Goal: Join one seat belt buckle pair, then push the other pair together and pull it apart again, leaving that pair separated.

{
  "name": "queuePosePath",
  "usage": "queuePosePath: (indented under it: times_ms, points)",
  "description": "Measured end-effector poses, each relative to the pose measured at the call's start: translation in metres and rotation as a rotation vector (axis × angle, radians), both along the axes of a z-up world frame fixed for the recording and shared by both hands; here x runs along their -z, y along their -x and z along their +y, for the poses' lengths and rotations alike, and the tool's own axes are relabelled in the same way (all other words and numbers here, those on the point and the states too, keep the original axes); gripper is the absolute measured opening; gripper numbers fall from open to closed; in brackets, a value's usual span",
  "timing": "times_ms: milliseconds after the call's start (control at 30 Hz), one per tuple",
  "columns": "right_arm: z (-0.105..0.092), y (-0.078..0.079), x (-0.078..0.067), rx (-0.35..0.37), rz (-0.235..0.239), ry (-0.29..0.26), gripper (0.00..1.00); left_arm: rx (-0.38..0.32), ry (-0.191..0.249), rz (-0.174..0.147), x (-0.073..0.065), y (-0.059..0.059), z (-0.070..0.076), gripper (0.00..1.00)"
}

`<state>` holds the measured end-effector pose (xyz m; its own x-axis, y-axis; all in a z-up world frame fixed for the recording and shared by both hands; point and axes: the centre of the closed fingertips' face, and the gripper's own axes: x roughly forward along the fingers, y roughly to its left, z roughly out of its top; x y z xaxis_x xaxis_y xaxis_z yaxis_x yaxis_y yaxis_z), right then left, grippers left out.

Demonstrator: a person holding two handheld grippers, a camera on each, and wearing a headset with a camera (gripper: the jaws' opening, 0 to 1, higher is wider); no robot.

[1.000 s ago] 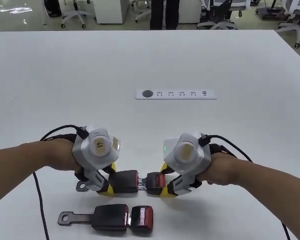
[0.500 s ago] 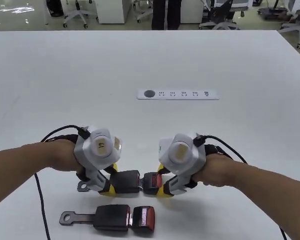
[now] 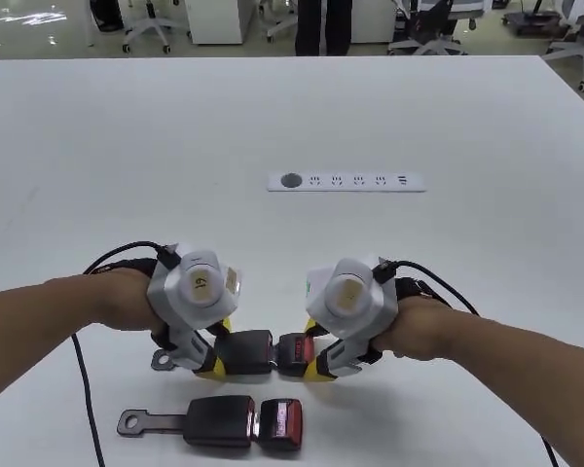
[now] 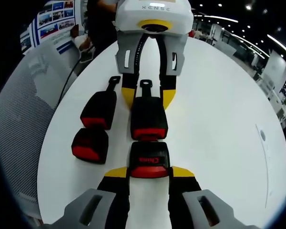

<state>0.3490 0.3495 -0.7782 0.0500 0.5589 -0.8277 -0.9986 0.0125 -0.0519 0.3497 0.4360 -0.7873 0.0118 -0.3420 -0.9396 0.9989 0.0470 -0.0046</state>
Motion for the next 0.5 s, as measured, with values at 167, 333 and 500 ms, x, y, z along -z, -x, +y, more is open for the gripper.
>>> queuePosePath:
  times_ms: [167, 333, 500]
  points:
    - [0.0013, 0.0005, -0.0009, -0.004, -0.004, 0.000, 0.25, 0.012, -0.002, 0.001, -0.0022, 0.0027, -0.0015, 0.30]
    - [0.0013, -0.0006, -0.0010, -0.013, -0.008, 0.001, 0.26, 0.011, -0.002, 0.000, -0.0026, 0.0033, -0.0012, 0.31]
    - [0.0018, 0.0005, -0.0023, -0.019, -0.010, -0.001, 0.26, 0.014, -0.014, -0.001, -0.0044, 0.0051, -0.0022, 0.31]
